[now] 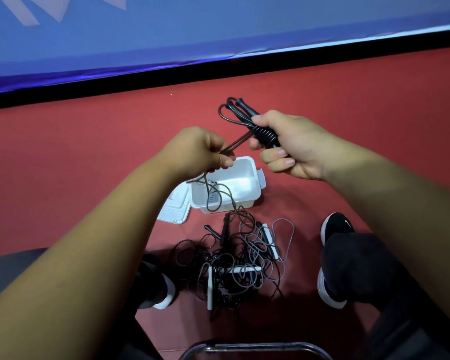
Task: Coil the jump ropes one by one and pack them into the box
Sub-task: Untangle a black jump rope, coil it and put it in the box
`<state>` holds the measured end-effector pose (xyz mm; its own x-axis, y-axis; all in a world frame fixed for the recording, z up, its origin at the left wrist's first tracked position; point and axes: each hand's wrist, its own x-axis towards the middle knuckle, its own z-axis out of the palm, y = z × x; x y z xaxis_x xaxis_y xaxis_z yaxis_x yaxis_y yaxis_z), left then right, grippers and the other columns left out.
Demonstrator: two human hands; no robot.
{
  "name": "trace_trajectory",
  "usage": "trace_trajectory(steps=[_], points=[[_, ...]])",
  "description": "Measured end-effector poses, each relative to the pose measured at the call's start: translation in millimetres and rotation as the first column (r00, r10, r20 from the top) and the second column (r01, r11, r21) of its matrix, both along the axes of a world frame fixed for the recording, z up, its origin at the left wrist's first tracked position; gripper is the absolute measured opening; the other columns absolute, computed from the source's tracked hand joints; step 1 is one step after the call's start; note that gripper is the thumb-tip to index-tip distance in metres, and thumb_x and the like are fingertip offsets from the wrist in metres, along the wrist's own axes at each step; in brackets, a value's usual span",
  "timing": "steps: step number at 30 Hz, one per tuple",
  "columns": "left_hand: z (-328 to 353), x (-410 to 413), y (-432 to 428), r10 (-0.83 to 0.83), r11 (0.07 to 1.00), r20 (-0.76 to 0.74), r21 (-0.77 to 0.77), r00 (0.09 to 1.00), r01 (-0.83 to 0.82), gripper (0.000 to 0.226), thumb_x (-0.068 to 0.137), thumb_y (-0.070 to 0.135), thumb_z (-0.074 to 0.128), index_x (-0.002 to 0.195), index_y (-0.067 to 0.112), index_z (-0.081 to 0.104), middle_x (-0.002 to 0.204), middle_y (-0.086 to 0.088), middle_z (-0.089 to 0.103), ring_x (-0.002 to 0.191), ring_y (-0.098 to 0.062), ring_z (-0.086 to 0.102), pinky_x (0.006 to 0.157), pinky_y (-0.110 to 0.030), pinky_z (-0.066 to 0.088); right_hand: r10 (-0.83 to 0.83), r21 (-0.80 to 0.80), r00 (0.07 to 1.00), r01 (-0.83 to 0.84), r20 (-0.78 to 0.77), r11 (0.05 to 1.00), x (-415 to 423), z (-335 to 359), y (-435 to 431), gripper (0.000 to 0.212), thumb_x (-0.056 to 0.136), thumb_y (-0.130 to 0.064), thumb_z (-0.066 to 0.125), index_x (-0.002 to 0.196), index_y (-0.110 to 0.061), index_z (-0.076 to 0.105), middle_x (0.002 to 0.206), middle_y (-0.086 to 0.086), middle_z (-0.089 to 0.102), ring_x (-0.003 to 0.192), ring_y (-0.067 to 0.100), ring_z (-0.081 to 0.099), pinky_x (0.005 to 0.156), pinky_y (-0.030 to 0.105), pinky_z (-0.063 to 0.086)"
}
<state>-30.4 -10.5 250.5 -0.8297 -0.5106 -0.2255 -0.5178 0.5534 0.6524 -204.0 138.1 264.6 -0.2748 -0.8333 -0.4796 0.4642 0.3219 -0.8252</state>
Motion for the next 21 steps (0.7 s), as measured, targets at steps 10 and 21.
trace_trajectory(steps=[10, 21], points=[[3, 10, 2, 0.194, 0.922, -0.105, 0.359, 0.975, -0.145, 0.015, 0.102, 0.009, 0.065, 0.112, 0.004, 0.074, 0.098, -0.018, 0.076, 0.081, -0.034, 0.078, 0.070, -0.042, 0.064, 0.452, -0.017, 0.892, -0.452, 0.024, 0.892, 15, 13, 14, 0.017, 0.104, -0.023, 0.058, 0.103, -0.007, 0.061, 0.081, 0.007, 0.059, 0.047, 0.005, 0.025, 0.040, 0.019, 0.010], [33, 0, 24, 0.257, 0.869, -0.345, 0.491, 0.903, -0.060, 0.004, 0.092, -0.002, 0.074, 0.092, 0.002, 0.074, 0.109, -0.030, 0.074, 0.107, -0.041, 0.073, 0.094, -0.046, 0.062, 0.706, 0.197, 0.705, -0.684, -0.068, 0.702, 15, 0, 22, 0.015, 0.105, -0.014, 0.057, 0.098, -0.019, 0.069, 0.084, 0.009, 0.057, 0.047, 0.009, 0.025, 0.041, 0.016, 0.013]])
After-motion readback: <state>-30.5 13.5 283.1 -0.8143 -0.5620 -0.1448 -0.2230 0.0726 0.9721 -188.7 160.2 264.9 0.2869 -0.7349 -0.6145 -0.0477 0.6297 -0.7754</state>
